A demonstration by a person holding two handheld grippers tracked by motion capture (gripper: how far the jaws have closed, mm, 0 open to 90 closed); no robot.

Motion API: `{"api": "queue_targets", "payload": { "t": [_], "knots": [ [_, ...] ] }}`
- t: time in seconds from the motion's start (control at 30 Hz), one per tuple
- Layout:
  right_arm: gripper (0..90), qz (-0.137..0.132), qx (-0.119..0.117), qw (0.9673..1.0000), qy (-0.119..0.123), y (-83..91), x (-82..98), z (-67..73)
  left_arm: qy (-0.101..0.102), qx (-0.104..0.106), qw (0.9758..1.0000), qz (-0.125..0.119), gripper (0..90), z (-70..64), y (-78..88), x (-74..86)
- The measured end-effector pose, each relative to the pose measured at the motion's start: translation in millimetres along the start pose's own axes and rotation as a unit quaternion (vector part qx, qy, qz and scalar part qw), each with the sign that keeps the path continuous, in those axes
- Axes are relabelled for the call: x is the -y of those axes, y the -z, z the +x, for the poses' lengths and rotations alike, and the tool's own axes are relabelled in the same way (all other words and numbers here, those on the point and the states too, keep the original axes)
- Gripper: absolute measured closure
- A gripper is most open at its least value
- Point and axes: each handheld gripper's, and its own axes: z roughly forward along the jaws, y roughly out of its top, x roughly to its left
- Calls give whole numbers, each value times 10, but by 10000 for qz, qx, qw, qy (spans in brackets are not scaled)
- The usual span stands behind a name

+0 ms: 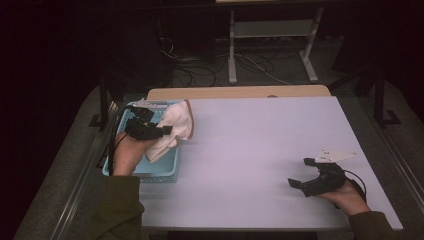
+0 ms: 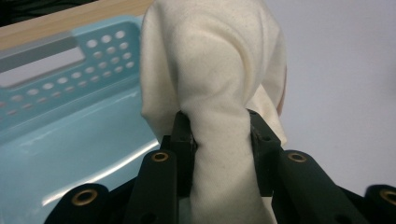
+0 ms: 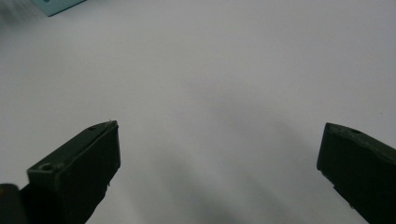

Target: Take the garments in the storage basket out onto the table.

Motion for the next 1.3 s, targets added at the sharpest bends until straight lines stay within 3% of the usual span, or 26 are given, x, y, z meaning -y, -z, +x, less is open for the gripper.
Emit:
{"api": "queue_targets", "payload": {
  "t": [0.23, 0.57, 0.83, 1.0, 1.3],
  "knots": [
    [0, -38, -60, 10000, 1, 14, -1, 7, -121, 107, 9999, 12, 684, -146, -76, -48],
    [0, -66, -126, 9999, 68, 19, -2, 27, -93, 405, 9991, -65, 684, -315, -207, -31],
    [0, -42, -73, 9999, 139, 21, -10, 35, -236, 618, 9977, -171, 683, -490, -276, -72],
    [0, -31, -52, 9999, 140, 19, -12, 31, -418, 655, 9968, -162, 682, -606, -314, -103],
    [0, -19, -52, 9999, 151, 14, -10, 33, -536, 830, 9950, -129, 682, -779, -404, -121]
  ]
}}
